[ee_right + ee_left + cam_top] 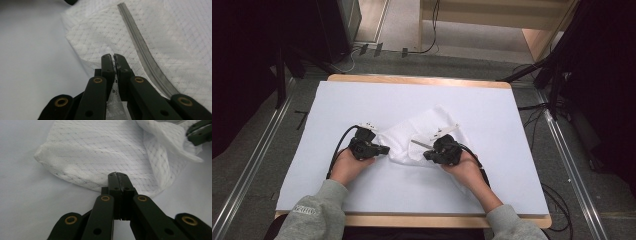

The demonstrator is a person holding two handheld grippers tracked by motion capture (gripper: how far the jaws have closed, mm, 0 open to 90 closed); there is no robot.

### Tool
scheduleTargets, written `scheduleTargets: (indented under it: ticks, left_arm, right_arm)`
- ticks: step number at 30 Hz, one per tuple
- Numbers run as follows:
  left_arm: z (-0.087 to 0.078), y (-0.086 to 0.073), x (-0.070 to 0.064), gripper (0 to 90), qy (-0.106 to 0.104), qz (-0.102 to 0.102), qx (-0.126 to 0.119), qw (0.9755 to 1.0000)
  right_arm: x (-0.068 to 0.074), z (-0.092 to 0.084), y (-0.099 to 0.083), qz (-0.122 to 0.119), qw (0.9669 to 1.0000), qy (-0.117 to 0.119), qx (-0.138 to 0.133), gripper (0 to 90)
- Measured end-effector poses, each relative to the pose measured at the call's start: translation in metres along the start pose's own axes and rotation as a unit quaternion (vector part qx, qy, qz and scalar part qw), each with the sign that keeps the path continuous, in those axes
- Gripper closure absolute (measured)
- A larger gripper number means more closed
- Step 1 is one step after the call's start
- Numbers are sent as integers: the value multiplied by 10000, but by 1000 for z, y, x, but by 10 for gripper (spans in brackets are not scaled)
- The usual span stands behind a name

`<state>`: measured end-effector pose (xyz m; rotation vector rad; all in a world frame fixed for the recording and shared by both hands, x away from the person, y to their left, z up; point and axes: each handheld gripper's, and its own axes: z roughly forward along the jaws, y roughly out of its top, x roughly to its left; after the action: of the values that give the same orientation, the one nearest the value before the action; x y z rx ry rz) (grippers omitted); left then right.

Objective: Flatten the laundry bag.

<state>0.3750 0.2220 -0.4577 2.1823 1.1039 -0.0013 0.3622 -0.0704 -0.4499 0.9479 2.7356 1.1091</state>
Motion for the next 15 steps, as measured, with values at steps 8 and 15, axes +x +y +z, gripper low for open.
scheduleTargets:
  ticks: [8,15]
  left_arm:
    - [0,3,4,900,24,-13,24,10000]
    - [1,9,10,900,53,-44,36,10000]
  right_arm:
    - [24,-30,-16,-38,9992,346,-189,888]
    - [43,-53,-35,-42,9984,475,-307,888]
